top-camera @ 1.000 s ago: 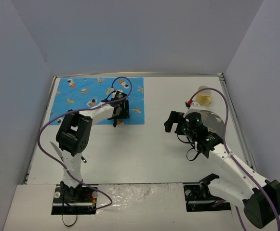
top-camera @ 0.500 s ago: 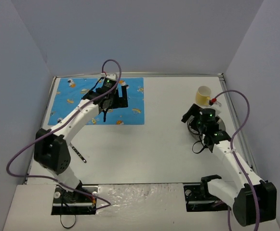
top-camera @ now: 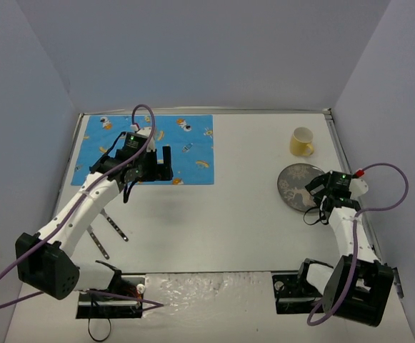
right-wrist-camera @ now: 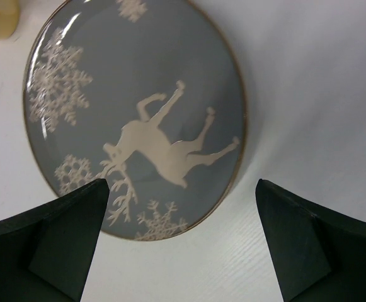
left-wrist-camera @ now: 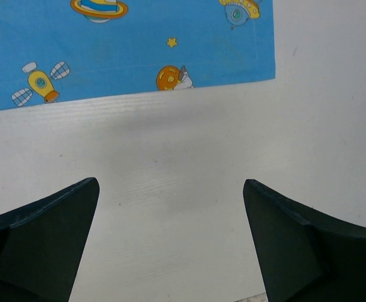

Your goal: Set the dinner table for one person

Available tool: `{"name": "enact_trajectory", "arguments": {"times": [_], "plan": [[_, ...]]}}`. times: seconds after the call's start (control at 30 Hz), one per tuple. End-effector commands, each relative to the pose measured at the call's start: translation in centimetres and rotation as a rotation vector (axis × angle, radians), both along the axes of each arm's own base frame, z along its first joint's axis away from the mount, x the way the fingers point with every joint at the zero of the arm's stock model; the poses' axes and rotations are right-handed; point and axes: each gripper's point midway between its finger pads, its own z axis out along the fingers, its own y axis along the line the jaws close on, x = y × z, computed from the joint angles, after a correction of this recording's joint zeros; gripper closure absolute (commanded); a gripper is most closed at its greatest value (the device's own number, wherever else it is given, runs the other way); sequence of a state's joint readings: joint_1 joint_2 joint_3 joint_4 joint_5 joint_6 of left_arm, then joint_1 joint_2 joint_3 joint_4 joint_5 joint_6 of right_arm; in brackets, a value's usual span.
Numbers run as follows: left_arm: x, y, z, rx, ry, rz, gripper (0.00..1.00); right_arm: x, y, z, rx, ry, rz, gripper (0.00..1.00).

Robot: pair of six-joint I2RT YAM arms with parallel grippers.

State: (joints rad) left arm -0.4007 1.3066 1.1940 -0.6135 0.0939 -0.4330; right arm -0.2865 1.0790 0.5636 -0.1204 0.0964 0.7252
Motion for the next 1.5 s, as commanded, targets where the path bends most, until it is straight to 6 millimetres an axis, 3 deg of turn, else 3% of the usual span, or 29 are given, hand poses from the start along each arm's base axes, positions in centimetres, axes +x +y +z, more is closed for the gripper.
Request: {"name": "enact_trajectory", "arguments": {"times": [0.0, 0.2, 0.33, 0.73, 1.0, 1.23, 1.47], "plan": [[0.1, 0.4, 1.6, -0.055, -0.044, -0.031, 0.04, -0.9, -4.2, 0.7, -0.063, 0.012, -0.17, 0.0], [0.1, 0.8, 1.8, -0.077, -0.052, -0.02, 0.04, 0.4, -4.7, -1.2, -0.01, 0.022, -0.112, 0.01], [0.0, 0.9, 1.6, -0.079, -0.053, -0.019, 0.04, 1.6, -4.4, -2.6, 0.014, 0.015, -0.052, 0.12], [0.3, 1.2, 1.1, -0.063, -0.052, 0.001, 0.04, 2.1, -3.3, -5.1, 0.072, 0.0, -0.011, 0.3], [0.3, 1.7, 0.7, -0.043, -0.042, 0.027, 0.04, 1.5, -2.2, -7.0, 0.128, 0.04, 0.008, 0.54], [0.1, 1.7, 0.5, -0.045, -0.036, 0.032, 0.04, 1.4, -1.2, -7.3, 0.129, 0.059, 0.056, 0.75], [0.0, 1.8, 0.2, -0.041, -0.025, 0.035, 0.04, 2.3, 1.5, -7.9, 0.128, 0.093, 0.187, 0.99]]}}
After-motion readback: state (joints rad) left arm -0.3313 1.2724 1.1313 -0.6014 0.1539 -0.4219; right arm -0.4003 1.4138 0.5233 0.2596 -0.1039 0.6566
